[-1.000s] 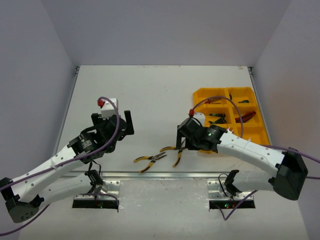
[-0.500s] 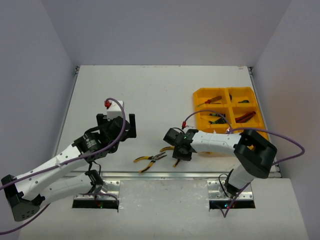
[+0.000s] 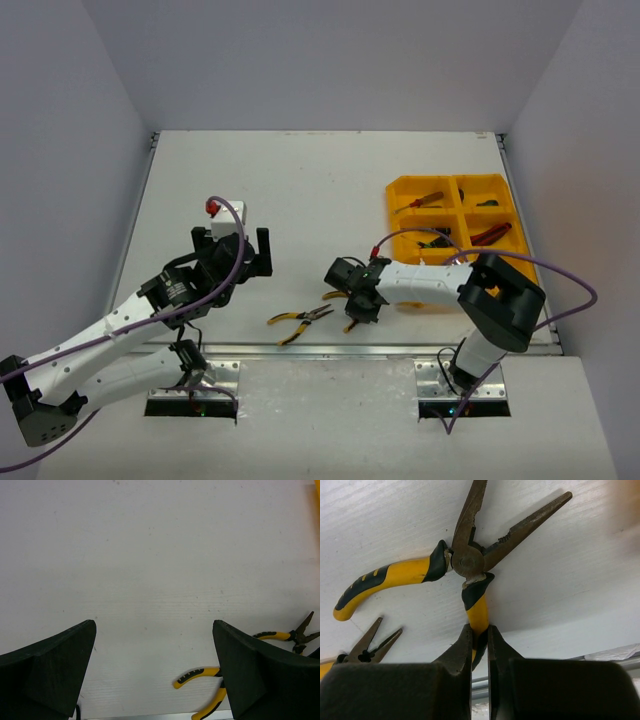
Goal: Sort the tools into containers
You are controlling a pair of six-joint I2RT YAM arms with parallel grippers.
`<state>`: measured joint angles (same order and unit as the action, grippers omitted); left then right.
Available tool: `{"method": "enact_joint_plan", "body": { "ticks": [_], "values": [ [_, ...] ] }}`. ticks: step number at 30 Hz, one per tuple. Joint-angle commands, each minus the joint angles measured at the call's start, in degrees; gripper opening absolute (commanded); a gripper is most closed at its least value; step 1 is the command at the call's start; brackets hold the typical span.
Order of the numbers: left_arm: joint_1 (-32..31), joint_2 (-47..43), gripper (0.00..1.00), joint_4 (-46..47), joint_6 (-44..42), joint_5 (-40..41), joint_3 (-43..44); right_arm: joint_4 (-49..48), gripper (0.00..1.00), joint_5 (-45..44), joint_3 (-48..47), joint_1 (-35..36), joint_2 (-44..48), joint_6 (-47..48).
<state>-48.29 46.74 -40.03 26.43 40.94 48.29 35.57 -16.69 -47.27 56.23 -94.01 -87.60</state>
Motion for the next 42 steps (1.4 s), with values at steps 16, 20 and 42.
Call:
{"method": "enact_joint_plan", "body": {
  "ticks": [16, 20, 42],
  "values": [
    [0.3, -1.2, 1.0, 2.2, -0.7, 0.1, 0.2, 6.2, 0.0, -8.3, -2.2, -15.9, 30.7, 10.6],
    [0.3, -1.3, 1.0, 2.4, -0.9, -0.2, 0.1, 7.7, 0.0, -3.2, -1.2, -37.1, 39.2, 21.3],
    [0.3, -1.8, 1.0, 2.9, -1.4, -1.3, -0.2, 12.7, 0.0, 22.1, -2.4, -87.2, 27.2, 52.9]
  ]
}}
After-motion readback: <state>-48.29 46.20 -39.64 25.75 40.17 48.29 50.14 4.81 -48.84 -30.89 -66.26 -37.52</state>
